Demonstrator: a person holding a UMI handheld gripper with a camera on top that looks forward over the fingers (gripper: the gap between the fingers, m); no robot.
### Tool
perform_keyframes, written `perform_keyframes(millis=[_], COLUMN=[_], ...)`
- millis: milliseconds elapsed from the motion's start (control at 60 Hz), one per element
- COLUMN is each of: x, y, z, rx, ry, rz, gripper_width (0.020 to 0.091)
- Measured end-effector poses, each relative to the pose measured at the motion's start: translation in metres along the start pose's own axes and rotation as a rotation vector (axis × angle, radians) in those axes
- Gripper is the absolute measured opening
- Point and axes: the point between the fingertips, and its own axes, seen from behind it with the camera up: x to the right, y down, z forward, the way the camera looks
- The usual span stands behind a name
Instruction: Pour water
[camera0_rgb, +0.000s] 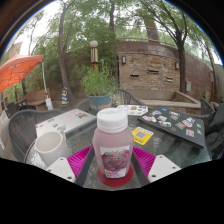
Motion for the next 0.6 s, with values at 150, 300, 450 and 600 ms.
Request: perform_keyframes(millis=[150, 300, 450, 600], x=[-0.009, -0.019, -0.064, -0.108], y=[0.01, 0.007, 0.026, 0.042], z=[-0.042, -0.123, -0.221, -0.278], rx=[-0.075, -0.134, -0.221, -0.186], ry=[0.018, 0.097, 0.138, 0.147], rz=[-0.006, -0.009, 0.048, 0.014], gripper_width=[0.0832, 0.0835, 0.0836, 0.0841])
